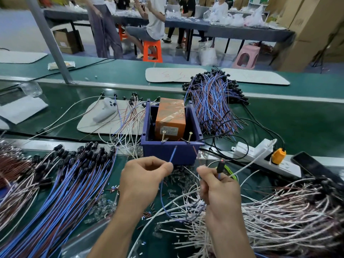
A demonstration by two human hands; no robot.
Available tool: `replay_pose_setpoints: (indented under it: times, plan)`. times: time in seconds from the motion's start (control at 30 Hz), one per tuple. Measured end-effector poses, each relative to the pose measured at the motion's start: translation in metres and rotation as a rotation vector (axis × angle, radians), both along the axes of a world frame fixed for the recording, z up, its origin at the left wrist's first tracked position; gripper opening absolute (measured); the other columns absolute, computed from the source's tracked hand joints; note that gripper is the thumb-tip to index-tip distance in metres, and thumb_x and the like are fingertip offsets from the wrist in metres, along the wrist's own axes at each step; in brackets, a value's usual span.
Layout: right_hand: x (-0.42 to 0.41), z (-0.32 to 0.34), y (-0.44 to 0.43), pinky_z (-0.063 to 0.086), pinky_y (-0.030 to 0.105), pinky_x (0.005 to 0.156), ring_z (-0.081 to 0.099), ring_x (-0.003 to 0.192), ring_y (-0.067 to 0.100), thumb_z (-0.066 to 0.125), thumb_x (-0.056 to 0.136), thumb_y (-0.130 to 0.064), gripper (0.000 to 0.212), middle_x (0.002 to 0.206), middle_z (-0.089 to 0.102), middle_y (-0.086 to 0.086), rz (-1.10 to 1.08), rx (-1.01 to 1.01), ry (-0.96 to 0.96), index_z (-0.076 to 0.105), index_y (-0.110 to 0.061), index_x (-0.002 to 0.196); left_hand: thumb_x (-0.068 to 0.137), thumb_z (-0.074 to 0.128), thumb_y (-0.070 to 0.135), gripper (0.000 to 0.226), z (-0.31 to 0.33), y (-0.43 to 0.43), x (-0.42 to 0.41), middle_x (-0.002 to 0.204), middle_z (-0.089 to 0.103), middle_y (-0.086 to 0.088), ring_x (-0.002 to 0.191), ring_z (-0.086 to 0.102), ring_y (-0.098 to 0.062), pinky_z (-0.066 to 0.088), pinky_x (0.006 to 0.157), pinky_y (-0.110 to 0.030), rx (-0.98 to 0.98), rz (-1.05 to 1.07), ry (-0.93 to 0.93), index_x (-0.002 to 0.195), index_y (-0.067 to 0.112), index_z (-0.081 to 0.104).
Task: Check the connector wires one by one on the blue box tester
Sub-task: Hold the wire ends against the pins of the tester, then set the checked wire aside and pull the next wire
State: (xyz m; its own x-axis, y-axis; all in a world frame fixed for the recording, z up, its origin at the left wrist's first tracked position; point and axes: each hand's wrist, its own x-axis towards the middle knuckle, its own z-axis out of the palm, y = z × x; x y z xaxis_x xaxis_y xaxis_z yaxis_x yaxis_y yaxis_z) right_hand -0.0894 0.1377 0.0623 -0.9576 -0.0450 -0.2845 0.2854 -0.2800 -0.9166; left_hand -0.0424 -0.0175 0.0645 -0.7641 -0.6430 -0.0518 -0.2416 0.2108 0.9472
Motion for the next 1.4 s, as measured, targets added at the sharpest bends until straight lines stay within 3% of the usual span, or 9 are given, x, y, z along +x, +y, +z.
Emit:
replay_pose_setpoints:
  times: [0.2,0.3,0.4,0.57,0.73,0.87,1.03,1.17,1.4]
  plan:
    - [0.016,0.02,0.004,0.026,0.018,0.037,0.03,0.036,0.01,0.07,0.09,-0.001,0.036,0.044,0.041,0.005,0.208,-0.008,-0.027,0.06,-0.012,0.057,0.083,0.079,0.01,0.012,0.015,0.019,0.007,0.066,0.072,-0.006,0.06,0.062,-0.013,0.054,0.059,-0.022,0.438,-0.313,0.104,0.075,0.017,0.083]
    - [0.021,0.026,0.007,0.022,0.019,0.037,0.027,0.035,0.01,0.067,0.091,-0.001,0.034,0.045,0.041,0.007,0.265,0.009,-0.045,0.062,-0.01,0.058,0.074,0.079,0.022,0.012,0.02,0.022,0.01,0.065,0.068,-0.005,0.059,0.06,-0.011,0.05,0.055,-0.019,0.584,-0.372,0.135,0.081,0.014,0.084]
    - [0.026,0.034,0.019,0.023,0.019,0.038,0.028,0.037,0.01,0.067,0.091,-0.004,0.016,0.046,0.044,0.007,0.339,0.065,-0.016,0.064,0.002,0.077,0.066,0.078,0.028,0.023,0.025,0.025,0.014,0.064,0.068,-0.002,0.057,0.059,-0.007,0.048,0.056,-0.017,0.596,-0.43,0.12,0.085,0.015,0.084]
    - [0.034,0.043,0.062,0.025,0.023,0.046,0.03,0.044,0.012,0.057,0.099,-0.014,0.027,0.078,0.074,0.018,0.285,0.056,0.003,0.081,-0.007,0.087,0.074,0.078,0.025,0.006,0.031,0.04,0.014,0.064,0.069,-0.003,0.058,0.063,-0.011,0.055,0.059,-0.021,0.578,-0.38,0.103,0.071,0.02,0.082]
    - [0.041,0.044,0.145,0.033,0.02,0.04,0.039,0.043,0.013,0.047,0.1,-0.009,0.035,0.083,0.072,0.023,0.049,-0.035,0.041,0.079,-0.002,0.09,0.095,0.071,0.018,0.03,0.019,0.057,0.019,0.064,0.074,0.0,0.06,0.065,-0.015,0.059,0.073,-0.039,0.248,-0.299,-0.004,0.069,0.028,0.08]
    - [0.042,0.037,0.202,0.032,0.019,0.036,0.046,0.038,0.014,0.046,0.104,-0.01,0.031,0.075,0.073,0.019,-0.034,0.299,0.038,0.074,0.001,0.094,0.081,0.079,0.048,0.01,0.018,0.078,0.029,0.062,0.072,0.016,0.05,0.06,0.0,0.051,0.056,-0.023,-0.204,-0.468,-0.226,0.071,0.049,0.075]
    - [0.041,0.029,0.248,0.047,0.029,0.046,0.061,0.045,0.019,0.048,0.105,-0.011,0.028,0.064,0.072,0.01,-0.113,0.694,0.016,0.07,-0.002,0.089,0.076,0.078,0.044,0.011,0.019,0.115,0.033,0.055,0.069,0.011,0.046,0.06,-0.003,0.049,0.047,-0.023,-0.418,-0.709,-0.358,0.066,0.043,0.075]
    - [0.044,0.024,0.274,0.049,0.038,0.066,0.059,0.066,0.034,0.055,0.093,-0.032,0.033,0.065,0.064,0.008,-0.173,1.543,0.016,0.068,-0.015,0.068,0.074,0.08,0.04,0.013,0.011,0.129,0.035,0.051,0.066,0.016,0.043,0.057,0.002,0.039,0.044,-0.019,-0.557,-0.671,-0.397,0.063,0.04,0.074]
    - [0.041,0.017,0.274,0.047,0.04,0.073,0.067,0.092,0.038,0.054,0.094,-0.036,0.026,0.1,0.072,0.015,-0.119,1.702,-0.052,0.073,-0.018,0.096,0.074,0.081,0.055,0.021,-0.005,0.162,0.04,0.058,0.056,0.024,0.059,0.05,0.005,0.035,0.05,-0.019,-0.85,-0.725,-0.351,0.063,0.043,0.068]
